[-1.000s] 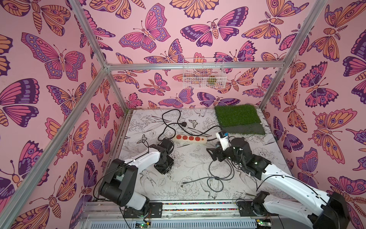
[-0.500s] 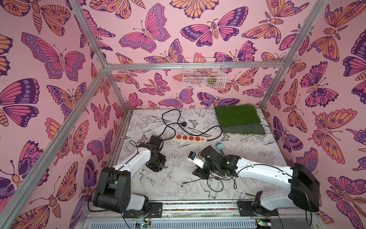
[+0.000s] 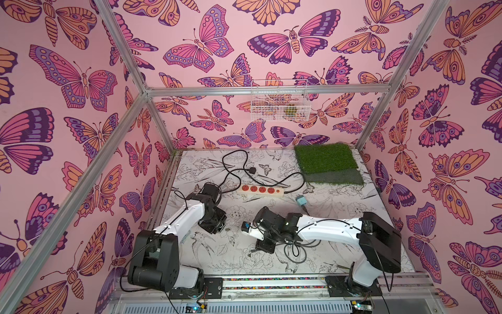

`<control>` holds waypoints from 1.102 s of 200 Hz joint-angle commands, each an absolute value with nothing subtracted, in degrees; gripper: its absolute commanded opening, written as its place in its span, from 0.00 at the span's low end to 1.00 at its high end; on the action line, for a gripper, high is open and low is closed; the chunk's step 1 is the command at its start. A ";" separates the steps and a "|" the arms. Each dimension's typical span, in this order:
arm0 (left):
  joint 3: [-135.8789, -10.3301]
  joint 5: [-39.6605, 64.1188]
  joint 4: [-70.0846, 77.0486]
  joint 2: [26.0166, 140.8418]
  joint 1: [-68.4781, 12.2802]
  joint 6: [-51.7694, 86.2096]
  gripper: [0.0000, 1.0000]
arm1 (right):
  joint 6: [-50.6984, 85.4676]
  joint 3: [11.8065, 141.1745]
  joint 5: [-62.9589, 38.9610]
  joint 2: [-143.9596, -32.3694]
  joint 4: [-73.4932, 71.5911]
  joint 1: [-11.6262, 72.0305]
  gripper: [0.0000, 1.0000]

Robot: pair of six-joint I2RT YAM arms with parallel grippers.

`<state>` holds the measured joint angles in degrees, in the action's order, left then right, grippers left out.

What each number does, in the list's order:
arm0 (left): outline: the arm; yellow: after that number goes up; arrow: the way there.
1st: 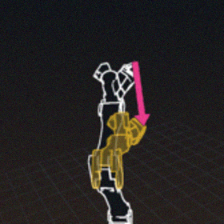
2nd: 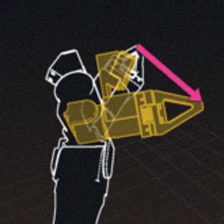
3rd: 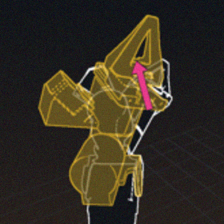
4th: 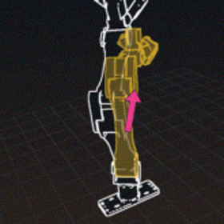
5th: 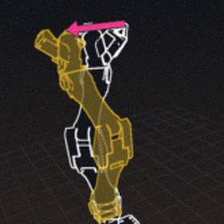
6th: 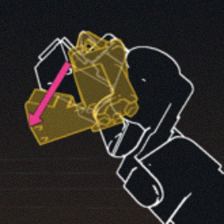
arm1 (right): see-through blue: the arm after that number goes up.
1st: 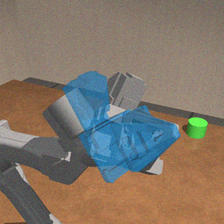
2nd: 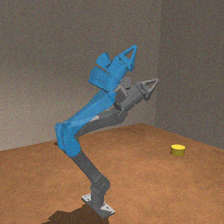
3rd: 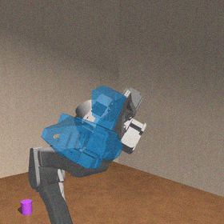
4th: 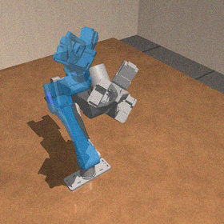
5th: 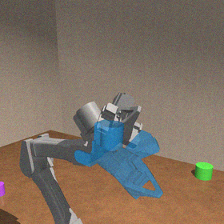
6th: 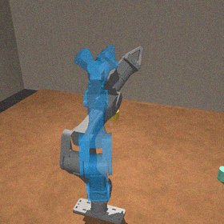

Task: Charge mp3
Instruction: Pick up the charging cable from the center of the board.

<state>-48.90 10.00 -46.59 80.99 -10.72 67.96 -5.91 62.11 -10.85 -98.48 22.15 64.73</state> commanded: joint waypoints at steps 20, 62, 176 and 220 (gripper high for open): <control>-49.16 10.63 -49.00 80.07 -9.89 66.71 0.00 | -7.45 64.81 -11.84 -100.38 24.43 65.83 0.38; -49.24 11.16 -48.96 80.26 -9.68 66.62 0.00 | -8.08 66.44 -12.83 -103.21 25.93 65.83 0.36; -49.13 11.34 -48.96 80.46 -9.43 66.53 0.00 | -7.87 66.86 -13.89 -107.81 24.51 65.69 0.33; -49.13 11.29 -48.96 80.77 -9.23 66.45 0.00 | -7.73 67.37 -14.20 -108.75 24.02 64.78 0.32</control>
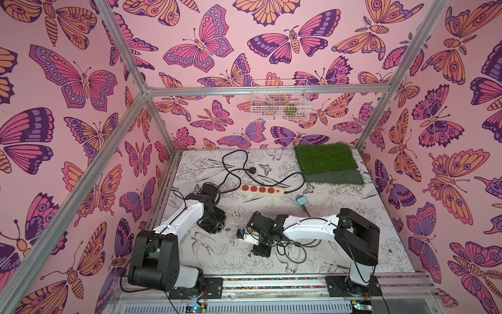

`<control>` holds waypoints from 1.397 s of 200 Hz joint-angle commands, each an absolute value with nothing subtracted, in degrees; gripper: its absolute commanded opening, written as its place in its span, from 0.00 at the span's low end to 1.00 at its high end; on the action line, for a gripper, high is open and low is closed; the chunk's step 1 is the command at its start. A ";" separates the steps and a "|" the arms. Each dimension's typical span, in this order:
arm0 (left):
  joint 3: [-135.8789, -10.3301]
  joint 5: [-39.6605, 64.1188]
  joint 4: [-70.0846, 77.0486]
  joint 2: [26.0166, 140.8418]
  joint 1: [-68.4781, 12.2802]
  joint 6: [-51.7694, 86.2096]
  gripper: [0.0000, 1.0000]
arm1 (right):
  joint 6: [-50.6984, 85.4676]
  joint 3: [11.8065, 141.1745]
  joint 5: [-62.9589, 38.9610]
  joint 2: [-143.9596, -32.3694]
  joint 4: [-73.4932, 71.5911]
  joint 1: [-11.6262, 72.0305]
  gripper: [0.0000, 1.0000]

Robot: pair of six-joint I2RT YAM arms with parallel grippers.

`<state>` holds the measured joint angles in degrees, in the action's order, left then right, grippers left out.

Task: Charge mp3
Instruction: Pick up the charging cable from the center of the board.

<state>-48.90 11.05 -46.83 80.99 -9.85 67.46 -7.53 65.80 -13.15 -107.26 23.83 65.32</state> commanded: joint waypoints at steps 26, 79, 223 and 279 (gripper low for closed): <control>-49.17 11.43 -48.92 81.03 -9.13 66.36 0.00 | -7.82 68.46 -14.24 -110.95 24.77 64.79 0.30; -48.74 11.34 -48.87 81.29 -8.83 66.18 0.00 | -7.56 68.29 -13.91 -112.23 24.60 64.60 0.23; -48.35 11.78 -48.91 81.04 -8.46 65.74 0.00 | -5.62 64.17 -19.79 -108.36 24.49 61.97 0.30; -48.34 11.87 -48.87 81.19 -8.29 65.76 0.00 | -5.63 64.77 -20.31 -110.56 26.10 61.24 0.31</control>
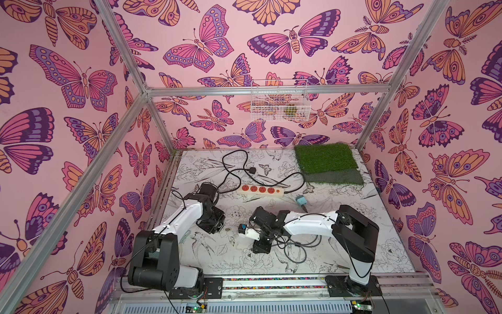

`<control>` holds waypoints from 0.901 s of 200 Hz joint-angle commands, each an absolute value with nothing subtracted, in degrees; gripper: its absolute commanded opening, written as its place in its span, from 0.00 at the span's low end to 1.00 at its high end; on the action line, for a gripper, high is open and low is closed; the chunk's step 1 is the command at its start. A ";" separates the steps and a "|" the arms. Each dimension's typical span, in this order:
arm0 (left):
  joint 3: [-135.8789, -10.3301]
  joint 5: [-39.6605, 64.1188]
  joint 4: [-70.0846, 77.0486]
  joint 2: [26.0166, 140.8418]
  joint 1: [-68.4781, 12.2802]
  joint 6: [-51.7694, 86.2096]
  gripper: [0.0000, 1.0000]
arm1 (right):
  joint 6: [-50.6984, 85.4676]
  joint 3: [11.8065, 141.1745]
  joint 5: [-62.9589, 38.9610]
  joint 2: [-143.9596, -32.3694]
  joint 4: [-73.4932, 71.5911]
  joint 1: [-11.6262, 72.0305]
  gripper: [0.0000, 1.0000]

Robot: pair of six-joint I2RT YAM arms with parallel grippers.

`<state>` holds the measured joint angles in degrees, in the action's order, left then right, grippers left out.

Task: Charge mp3
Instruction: Pick up the charging cable from the center of the board.

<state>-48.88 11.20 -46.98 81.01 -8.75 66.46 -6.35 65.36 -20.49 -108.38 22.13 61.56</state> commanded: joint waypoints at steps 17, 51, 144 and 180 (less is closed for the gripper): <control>-48.47 11.95 -48.89 81.18 -8.22 65.66 0.00 | -5.71 65.12 -19.80 -111.38 26.51 61.22 0.31; -48.43 11.95 -48.87 80.95 -8.17 65.65 0.00 | -5.56 65.43 -18.82 -111.58 26.98 61.25 0.30; -48.61 12.44 -48.87 80.32 -7.89 65.48 0.00 | -3.83 64.86 -15.38 -112.51 25.87 61.87 0.25; -48.69 12.74 -48.87 80.29 -7.65 65.39 0.00 | -3.69 64.38 -13.63 -113.07 26.14 62.09 0.21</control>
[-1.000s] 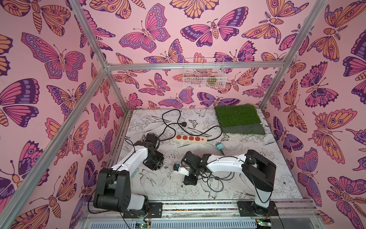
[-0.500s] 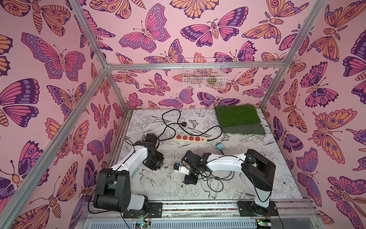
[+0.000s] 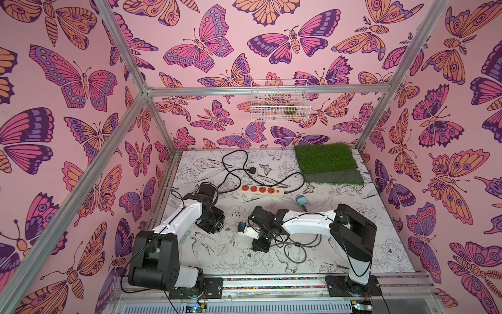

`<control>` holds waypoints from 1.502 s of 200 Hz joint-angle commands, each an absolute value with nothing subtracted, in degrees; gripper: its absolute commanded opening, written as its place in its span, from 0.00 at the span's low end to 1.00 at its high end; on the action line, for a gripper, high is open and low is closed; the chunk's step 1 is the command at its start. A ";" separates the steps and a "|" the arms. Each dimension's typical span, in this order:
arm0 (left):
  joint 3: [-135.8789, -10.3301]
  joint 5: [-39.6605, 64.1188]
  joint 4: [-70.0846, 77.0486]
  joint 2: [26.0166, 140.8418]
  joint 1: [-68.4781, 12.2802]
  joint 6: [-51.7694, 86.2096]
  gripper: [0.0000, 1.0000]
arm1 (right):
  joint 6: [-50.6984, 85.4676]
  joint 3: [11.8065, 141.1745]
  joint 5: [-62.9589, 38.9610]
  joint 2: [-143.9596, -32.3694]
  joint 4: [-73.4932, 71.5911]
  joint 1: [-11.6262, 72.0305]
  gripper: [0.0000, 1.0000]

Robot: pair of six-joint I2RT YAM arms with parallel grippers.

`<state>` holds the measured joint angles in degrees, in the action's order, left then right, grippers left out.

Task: Charge mp3
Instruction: Pick up the charging cable from the center of the board.

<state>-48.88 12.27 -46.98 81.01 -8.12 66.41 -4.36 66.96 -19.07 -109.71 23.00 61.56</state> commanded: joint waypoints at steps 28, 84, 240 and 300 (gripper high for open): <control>-48.69 12.87 -48.89 80.35 -7.42 65.34 0.00 | -3.43 64.21 -13.09 -113.83 25.87 62.49 0.20; -48.48 13.14 -48.87 79.70 -6.95 65.13 0.00 | -2.99 63.96 -12.79 -114.41 25.24 62.49 0.14; -47.44 14.22 -47.90 79.63 -6.29 65.05 0.00 | -0.67 64.51 -4.98 -115.56 24.30 63.46 0.03; -47.15 14.77 -47.21 79.60 -6.09 64.91 0.00 | -0.35 64.69 -3.80 -116.04 24.54 63.54 0.00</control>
<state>-48.21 14.17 -46.50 80.36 -6.61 65.76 -1.32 67.22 -12.71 -110.06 20.43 63.70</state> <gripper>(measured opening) 0.426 0.119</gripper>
